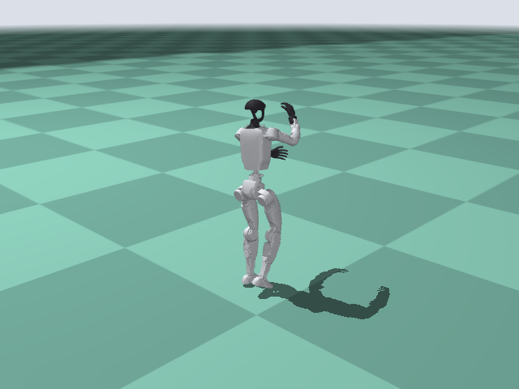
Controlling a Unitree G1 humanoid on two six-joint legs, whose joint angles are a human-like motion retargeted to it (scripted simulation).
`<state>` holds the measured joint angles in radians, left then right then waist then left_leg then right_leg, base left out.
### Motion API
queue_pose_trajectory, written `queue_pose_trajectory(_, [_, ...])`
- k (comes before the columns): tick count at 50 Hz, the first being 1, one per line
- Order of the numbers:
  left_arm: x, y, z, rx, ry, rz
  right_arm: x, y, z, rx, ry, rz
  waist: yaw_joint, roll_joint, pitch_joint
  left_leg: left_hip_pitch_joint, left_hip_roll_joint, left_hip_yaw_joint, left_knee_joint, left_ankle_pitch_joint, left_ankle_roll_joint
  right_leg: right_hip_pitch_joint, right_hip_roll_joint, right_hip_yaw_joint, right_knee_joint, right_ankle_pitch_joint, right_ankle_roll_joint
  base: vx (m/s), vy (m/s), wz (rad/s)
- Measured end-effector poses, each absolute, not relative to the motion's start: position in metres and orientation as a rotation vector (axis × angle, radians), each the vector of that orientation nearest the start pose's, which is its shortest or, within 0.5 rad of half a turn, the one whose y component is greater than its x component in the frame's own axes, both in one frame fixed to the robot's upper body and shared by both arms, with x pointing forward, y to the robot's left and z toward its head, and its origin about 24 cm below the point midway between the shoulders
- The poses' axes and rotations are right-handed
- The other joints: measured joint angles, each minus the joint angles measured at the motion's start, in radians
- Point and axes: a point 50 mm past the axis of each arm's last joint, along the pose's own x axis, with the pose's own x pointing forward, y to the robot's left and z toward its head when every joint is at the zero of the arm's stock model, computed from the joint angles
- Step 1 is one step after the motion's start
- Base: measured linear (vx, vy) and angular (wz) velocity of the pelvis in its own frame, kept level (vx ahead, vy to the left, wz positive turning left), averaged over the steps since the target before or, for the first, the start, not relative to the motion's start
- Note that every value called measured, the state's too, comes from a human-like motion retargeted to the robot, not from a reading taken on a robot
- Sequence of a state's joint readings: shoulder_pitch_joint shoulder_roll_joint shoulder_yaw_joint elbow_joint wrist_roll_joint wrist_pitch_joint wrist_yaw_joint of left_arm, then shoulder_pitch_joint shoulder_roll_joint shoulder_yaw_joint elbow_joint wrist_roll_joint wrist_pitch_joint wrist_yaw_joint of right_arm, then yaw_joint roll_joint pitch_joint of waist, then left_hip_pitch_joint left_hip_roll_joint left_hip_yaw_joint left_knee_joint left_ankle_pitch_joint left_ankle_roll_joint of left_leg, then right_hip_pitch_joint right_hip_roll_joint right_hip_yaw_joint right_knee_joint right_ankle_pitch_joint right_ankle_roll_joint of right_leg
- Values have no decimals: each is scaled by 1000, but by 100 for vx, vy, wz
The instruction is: Kungfu
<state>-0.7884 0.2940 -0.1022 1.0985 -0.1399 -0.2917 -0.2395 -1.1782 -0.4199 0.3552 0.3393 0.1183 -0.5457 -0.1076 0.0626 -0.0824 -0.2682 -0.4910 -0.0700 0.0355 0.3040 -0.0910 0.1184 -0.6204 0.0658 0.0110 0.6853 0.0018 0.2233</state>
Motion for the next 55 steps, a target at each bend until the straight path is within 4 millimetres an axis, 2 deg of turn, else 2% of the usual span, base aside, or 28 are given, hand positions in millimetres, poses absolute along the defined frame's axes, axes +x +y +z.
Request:
queue_pose_trajectory(3, [399,115,152,182,-299,-330,272,-44,364,-214,-1437,599,-66,50,20,106,-29,-55,-55,-6,7,-107,15,0,-110,12,-82,52,5,92])
queue_pose_trajectory(5, [399,80,212,131,-519,-394,247,-33,372,-186,-1522,714,-84,65,34,165,-50,-71,-84,-13,19,-175,26,17,-199,60,-136,54,-1,57])
queue_pose_trajectory(8, [378,42,297,23,-816,-524,220,-24,382,-257,-1645,785,-118,83,61,261,-72,-104,-122,-26,26,-252,21,31,-345,133,-206,62,-9,61])
queue_pose_trajectory(10, [355,27,339,-2,-994,-611,212,-22,387,-306,-1705,769,-148,100,66,308,-77,-131,-132,-36,27,-298,5,34,-438,161,-230,66,-16,74])
queue_pose_trajectory(14, [321,16,386,27,-1226,-605,207,-25,400,-392,-1769,733,-189,151,48,391,-55,-167,-147,-50,6,-357,-26,-14,-578,160,-331,83,-28,56])
queue_pose_trajectory(17, [315,18,388,5,-1277,-522,204,-24,405,-370,-1791,724,-221,187,7,434,-31,-164,-135,-28,-45,-345,-43,-53,-621,172,-400,98,-35,44])
queue_pose_trajectory(18, [316,19,384,-40,-1266,-511,206,-24,406,-372,-1790,715,-237,193,-7,456,-27,-156,-126,-9,-69,-321,-53,-57,-606,214,-400,102,-35,79])
queue_pose_trajectory(20, [321,24,372,-117,-1234,-514,214,-26,403,-401,-1760,688,-275,192,-19,514,-28,-140,-97,61,-143,-229,-71,-34,-550,345,-347,106,-39,82])
queue_pose_trajectory(22, [338,33,345,-109,-1120,-493,228,-29,397,-418,-1692,663,-268,216,-72,524,6,-70,-59,220,-278,-169,-64,-174,-467,176,-485,124,-48,-7])
queue_pose_trajectory(23, [351,40,322,-84,-1021,-481,241,-32,386,-418,-1623,650,-247,204,-128,526,-4,5,-39,340,-353,-176,-70,-148,-423,129,-485,130,-25,-10])
queue_pose_trajectory(25, [370,52,257,26,-801,-485,269,-51,350,-395,-1450,600,-271,152,-239,384,-91,199,163,533,-380,-325,-162,40,-276,73,-392,102,18,64])
queue_pose_trajectory(27, [384,76,191,212,-550,-486,292,-49,311,-324,-1266,579,-297,137,-143,255,51,413,628,615,-380,-237,-203,-10,-196,-4,-382,50,9,-6])
queue_pose_trajectory(28, [387,95,154,313,-391,-487,302,-45,291,-295,-1175,579,-294,122,-99,194,74,433,792,615,-380,-164,-202,-46,-192,-36,-395,41,-27,-71])
queue_pose_trajectory(29, [385,112,111,397,-195,-492,313,-43,264,-290,-1066,571,-304,91,-81,111,30,406,869,614,-380,-103,-212,-35,-224,-43,-403,46,-55,-47])
queue_pose_trajectory(30, [374,128,64,463,24,-508,322,-43,234,-295,-947,562,-320,53,-76,17,-47,356,902,612,-380,-49,-228,-1,-275,-36,-410,71,-75,-18])
queue_pose_trajectory(31, [352,140,16,511,223,-533,333,-53,194,-327,-789,518,-299,54,-90,-95,-39,322,978,539,-380,-27,-207,-14,-299,-32,-412,85,-75,-48])
queue_pose_trajectory(33, [288,172,-65,585,592,-554,337,-81,106,-420,-441,438,-219,59,-107,-311,-24,267,1045,432,-380,25,-151,-47,-353,-21,-431,76,-53,-158])
queue_pose_trajectory(35, [204,219,-121,678,955,-502,315,-111,15,-545,-41,395,-136,68,-87,-464,85,236,1000,364,-335,121,-63,-64,-433,-7,-470,62,-50,-212])
queue_pose_trajectory(36, [161,238,-138,696,1117,-456,295,-131,-26,-624,164,390,-115,67,-67,-518,151,272,913,363,-263,152,-46,-53,-450,-4,-474,66,-34,-180])
queue_pose_trajectory(38, [75,256,-158,662,1395,-385,236,-171,-96,-751,588,386,-68,52,-25,-604,235,312,664,404,-167,207,-20,-11,-471,-5,-484,53,-8,-161])
queue_pose_trajectory(40, [-4,257,-163,531,1611,-347,159,-213,-139,-807,982,470,-12,18,15,-636,249,296,288,551,-148,247,-20,67,-471,-23,-485,38,8,-175])
queue_pose_trajectory(42, [-73,253,-156,370,1786,-353,84,-242,-154,-671,1238,575,50,-6,82,-651,260,214,67,614,-120,317,-15,146,-458,-56,-485,62,6,-127])
queue_pose_trajectory(43, [-102,246,-151,296,1858,-377,47,-253,-154,-554,1335,591,37,-25,73,-666,213,201,-111,614,-46,306,-37,140,-469,-58,-485,45,-7,34])
queue_pose_trajectory(45, [-158,234,-135,170,1974,-443,-22,-261,-147,-315,1451,580,-3,-29,24,-751,167,171,-319,416,10,292,-52,81,-515,-61,-485,40,-20,103])
queue_pose_trajectory(47, [-204,222,-115,69,2051,-512,-73,-260,-134,-121,1480,491,-3,-45,-21,-827,207,287,-264,317,-9,258,-47,67,-512,-79,-485,40,-20,46])
queue_pose_trajectory(50, [-232,205,-100,-57,2063,-624,-105,-247,-122,50,1423,396,-40,-40,16,-914,258,251,113,351,34,259,-41,30,-504,-90,-480,13,-17,11])
queue_pose_trajectory(53, [-222,198,-102,-141,1969,-819,-111,-231,-118,144,1372,425,-49,-92,60,-879,276,316,519,404,-72,278,-65,58,-492,-109,-485,17,-14,-9])
queue_pose_trajectory(55, [-208,203,-102,-187,1892,-963,-107,-221,-117,179,1345,493,-83,-108,50,-833,334,413,799,363,-94,264,-63,87,-472,-131,-485,25,-16,63])
